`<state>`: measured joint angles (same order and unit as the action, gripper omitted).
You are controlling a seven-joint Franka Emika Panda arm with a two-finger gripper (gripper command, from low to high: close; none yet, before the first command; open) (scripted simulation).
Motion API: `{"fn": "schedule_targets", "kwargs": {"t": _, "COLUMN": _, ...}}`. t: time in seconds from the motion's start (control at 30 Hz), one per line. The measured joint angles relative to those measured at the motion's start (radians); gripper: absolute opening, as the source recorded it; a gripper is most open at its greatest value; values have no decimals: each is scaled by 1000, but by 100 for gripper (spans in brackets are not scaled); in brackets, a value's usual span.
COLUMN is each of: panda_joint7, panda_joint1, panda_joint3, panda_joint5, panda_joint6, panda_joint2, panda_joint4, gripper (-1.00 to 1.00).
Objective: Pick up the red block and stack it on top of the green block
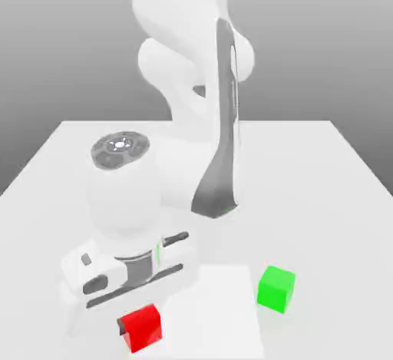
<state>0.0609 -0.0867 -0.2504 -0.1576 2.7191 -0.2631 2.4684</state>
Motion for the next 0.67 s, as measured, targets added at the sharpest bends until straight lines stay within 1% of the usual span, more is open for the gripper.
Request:
{"fn": "schedule_targets", "kwargs": {"t": 0.07, "panda_joint7": -41, "panda_joint1": -36, "panda_joint3": 5, "panda_joint5": 28, "panda_joint6": -36, "panda_joint2": 61, "panda_joint4": 29, "gripper": -100}}
{"fn": "schedule_targets", "kwargs": {"t": 0.17, "panda_joint7": -124, "panda_joint1": -116, "panda_joint3": 65, "panda_joint5": 57, "panda_joint6": -52, "panda_joint2": 145, "panda_joint4": 99, "gripper": -100}}
{"fn": "schedule_targets", "kwargs": {"t": 0.23, "panda_joint7": -186, "panda_joint1": -204, "panda_joint3": 110, "panda_joint5": 82, "panda_joint6": -59, "panda_joint2": 202, "panda_joint4": 149, "gripper": -100}}
{"fn": "schedule_targets", "kwargs": {"t": 0.37, "panda_joint7": -319, "panda_joint1": -330, "panda_joint3": 184, "panda_joint5": 148, "panda_joint6": -59, "panda_joint2": 313, "panda_joint4": 246, "gripper": -100}}
{"fn": "schedule_targets", "kwargs": {"t": 0.43, "panda_joint7": -338, "panda_joint1": -341, "panda_joint3": 186, "panda_joint5": 154, "panda_joint6": -13, "panda_joint2": 283, "panda_joint4": 260, "gripper": -100}}
{"fn": "schedule_targets", "kwargs": {"t": 0.57, "panda_joint7": -329, "panda_joint1": -335, "panda_joint3": 194, "panda_joint5": 135, "panda_joint6": 117, "panda_joint2": 153, "panda_joint4": 259, "gripper": -100}}
{"fn": "schedule_targets", "kwargs": {"t": 0.6, "panda_joint7": -328, "panda_joint1": -334, "panda_joint3": 196, "panda_joint5": 133, "panda_joint6": 137, "panda_joint2": 133, "panda_joint4": 258, "gripper": 100}}
{"fn": "schedule_targets", "kwargs": {"t": 0.67, "panda_joint7": -328, "panda_joint1": -334, "panda_joint3": 196, "panda_joint5": 133, "panda_joint6": 137, "panda_joint2": 133, "panda_joint4": 258, "gripper": 100}}
